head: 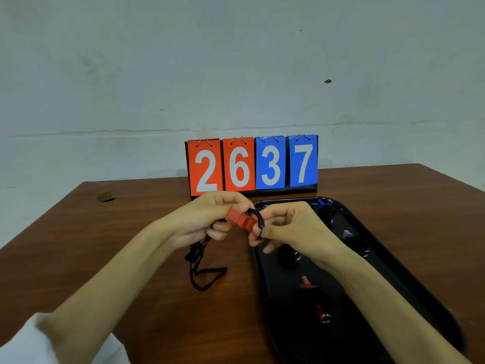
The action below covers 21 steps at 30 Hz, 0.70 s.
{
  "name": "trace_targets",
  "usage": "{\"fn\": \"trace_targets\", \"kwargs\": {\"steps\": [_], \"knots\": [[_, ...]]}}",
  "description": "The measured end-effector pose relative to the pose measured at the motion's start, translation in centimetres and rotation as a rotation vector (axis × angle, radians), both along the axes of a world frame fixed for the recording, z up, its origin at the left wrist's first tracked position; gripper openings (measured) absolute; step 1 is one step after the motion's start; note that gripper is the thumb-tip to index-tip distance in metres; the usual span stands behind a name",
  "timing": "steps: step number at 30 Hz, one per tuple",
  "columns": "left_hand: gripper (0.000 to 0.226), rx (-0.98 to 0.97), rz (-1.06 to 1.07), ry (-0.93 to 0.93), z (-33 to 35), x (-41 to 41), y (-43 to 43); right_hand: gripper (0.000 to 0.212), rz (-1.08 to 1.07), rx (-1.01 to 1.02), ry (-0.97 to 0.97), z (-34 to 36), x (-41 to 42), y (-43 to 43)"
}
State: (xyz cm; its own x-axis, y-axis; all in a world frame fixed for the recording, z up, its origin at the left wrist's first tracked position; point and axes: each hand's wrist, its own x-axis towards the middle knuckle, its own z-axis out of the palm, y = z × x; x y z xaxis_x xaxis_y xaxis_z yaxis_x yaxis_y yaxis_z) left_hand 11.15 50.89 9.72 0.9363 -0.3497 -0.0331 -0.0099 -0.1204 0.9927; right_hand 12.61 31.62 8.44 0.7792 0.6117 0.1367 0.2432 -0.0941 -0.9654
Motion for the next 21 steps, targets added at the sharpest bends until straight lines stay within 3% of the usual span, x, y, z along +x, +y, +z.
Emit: {"fn": "trace_targets", "kwargs": {"steps": [5, 10, 16, 21], "knots": [[0.021, -0.014, -0.015, 0.083, -0.7, -0.3, -1.3, 0.007, -0.189, 0.161, 0.039, 0.2, 0.3, -0.1], [0.022, 0.071, 0.012, 0.101, -0.8, -0.5, -1.9, 0.007, -0.510, 0.239, 0.053, 0.1, 1.2, -0.6], [0.022, 0.306, 0.080, -0.102, 0.3, -1.2, -2.4, 0.014, -0.679, 0.015, -0.213, -0.9, 1.7, -0.7], [0.018, 0.496, 0.157, -0.274, 0.8, -1.3, -2.3, 0.020, -0.670, -0.231, -0.479, -1.7, 1.7, -0.4]]}}
